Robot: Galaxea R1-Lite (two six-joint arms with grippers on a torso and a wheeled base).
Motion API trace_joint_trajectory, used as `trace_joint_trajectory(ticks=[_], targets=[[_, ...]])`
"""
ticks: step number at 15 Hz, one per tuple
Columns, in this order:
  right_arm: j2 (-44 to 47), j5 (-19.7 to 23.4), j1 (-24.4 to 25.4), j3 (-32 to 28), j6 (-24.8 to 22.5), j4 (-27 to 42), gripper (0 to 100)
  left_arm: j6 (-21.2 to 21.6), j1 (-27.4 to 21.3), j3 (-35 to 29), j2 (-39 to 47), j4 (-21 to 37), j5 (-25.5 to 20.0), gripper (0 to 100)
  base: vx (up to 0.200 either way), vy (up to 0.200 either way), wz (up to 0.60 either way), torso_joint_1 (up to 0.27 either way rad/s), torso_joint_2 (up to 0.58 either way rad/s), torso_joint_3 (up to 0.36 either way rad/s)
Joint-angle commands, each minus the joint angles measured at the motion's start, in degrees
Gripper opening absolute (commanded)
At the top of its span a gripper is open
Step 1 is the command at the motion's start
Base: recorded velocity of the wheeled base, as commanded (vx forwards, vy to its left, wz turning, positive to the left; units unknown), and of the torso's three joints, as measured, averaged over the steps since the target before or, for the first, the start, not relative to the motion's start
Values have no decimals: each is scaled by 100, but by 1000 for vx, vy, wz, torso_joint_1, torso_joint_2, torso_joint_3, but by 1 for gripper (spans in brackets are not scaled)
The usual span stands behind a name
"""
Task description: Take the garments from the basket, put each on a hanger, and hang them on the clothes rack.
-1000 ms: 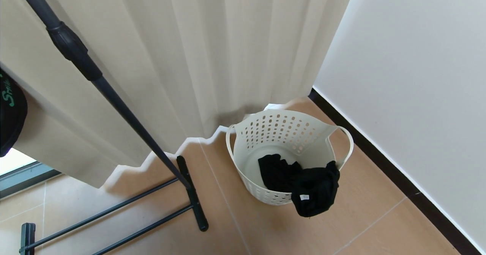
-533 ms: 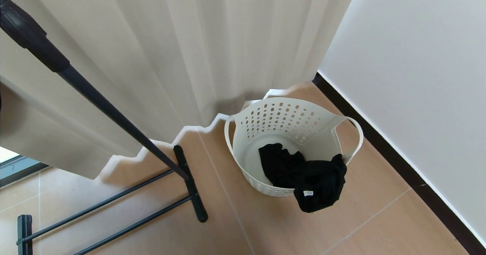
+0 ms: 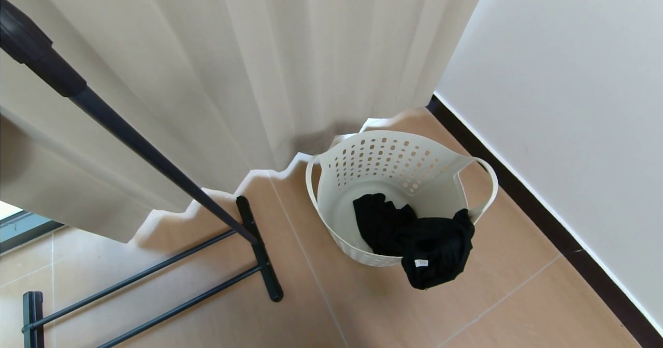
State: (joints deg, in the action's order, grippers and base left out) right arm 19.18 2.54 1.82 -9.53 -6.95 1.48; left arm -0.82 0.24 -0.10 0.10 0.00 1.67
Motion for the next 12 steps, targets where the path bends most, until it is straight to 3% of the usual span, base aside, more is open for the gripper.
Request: trace_joint_trajectory(ticks=[1, 2, 3, 6, 7, 8, 11, 12], targets=[[3057, -60, 469, -1138, -1511, -86, 100, 3, -7, 1, 8, 0, 0, 100, 0, 0, 0, 0, 0, 0], [3277, -113, 460, -1218, -1819, -86, 100, 3, 2, 1, 8, 0, 0, 100, 0, 0, 0, 0, 0, 0], [3945, -289, 460, -1552, -2619, -68, 100, 3, -7, 1, -1, 0, 0, 100, 0, 0, 0, 0, 0, 0], [5254, -350, 504, -2501, -4157, -16, 100, -6, 2, 1, -1, 0, 0, 100, 0, 0, 0, 0, 0, 0], [5421, -350, 504, -2641, -4341, -16, 100, -6, 2, 1, 8, 0, 0, 100, 0, 0, 0, 0, 0, 0], [6151, -456, 671, -3230, -4904, -16, 100, 3, 2, 1, 8, 0, 0, 100, 0, 0, 0, 0, 0, 0], [7162, -1247, 1286, -4056, -4974, -24, 100, 3, 2, 1, 8, 0, 0, 100, 0, 0, 0, 0, 0, 0], [7302, -1335, 1339, -4153, -4974, -33, 100, -6, 2, 1, 8, 0, 0, 100, 0, 0, 0, 0, 0, 0]])
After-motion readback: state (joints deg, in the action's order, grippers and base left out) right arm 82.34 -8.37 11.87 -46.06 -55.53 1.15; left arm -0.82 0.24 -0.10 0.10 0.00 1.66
